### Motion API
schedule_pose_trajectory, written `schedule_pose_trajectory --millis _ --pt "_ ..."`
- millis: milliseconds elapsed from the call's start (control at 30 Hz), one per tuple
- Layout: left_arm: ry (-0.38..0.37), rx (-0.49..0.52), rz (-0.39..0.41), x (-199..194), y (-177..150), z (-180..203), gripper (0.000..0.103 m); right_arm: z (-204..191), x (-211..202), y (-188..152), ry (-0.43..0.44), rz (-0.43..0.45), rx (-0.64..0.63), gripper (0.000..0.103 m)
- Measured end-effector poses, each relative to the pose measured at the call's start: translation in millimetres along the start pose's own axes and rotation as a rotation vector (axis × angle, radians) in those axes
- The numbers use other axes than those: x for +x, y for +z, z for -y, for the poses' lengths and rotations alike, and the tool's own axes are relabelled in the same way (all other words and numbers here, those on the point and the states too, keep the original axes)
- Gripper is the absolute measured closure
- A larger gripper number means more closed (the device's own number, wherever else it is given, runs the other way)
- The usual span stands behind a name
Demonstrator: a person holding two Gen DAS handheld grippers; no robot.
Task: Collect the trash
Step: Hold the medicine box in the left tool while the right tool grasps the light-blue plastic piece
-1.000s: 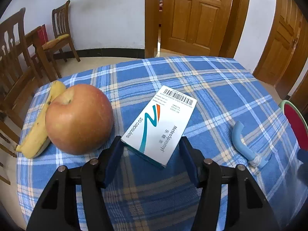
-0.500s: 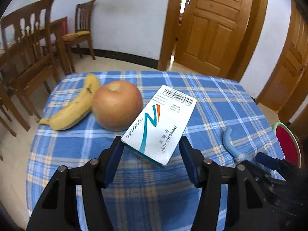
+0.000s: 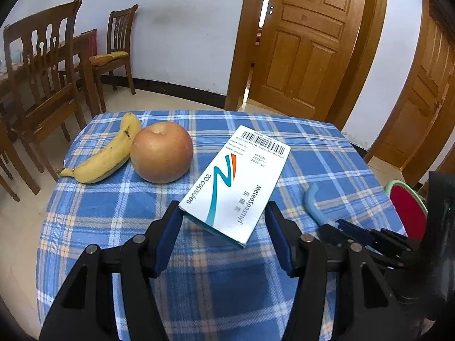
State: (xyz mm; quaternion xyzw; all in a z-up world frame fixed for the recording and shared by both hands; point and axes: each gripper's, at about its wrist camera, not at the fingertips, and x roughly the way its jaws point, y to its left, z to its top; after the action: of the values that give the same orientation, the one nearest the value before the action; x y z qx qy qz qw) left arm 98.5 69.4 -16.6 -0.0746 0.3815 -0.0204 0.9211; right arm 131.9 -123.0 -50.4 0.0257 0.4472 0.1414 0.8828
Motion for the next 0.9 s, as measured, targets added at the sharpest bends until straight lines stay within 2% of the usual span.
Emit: schedule_pose_trajectory --millis 267,900 --pt "-0.026 0.005 0.001 -13 -8 14 0.043 17 -27 -18 0.046 0.007 0.078 0.079" --pt "-0.108 0.090 -0.008 -35 -23 83 0.043 83 -123 -67 0.056 0.159 0.262 0.079"
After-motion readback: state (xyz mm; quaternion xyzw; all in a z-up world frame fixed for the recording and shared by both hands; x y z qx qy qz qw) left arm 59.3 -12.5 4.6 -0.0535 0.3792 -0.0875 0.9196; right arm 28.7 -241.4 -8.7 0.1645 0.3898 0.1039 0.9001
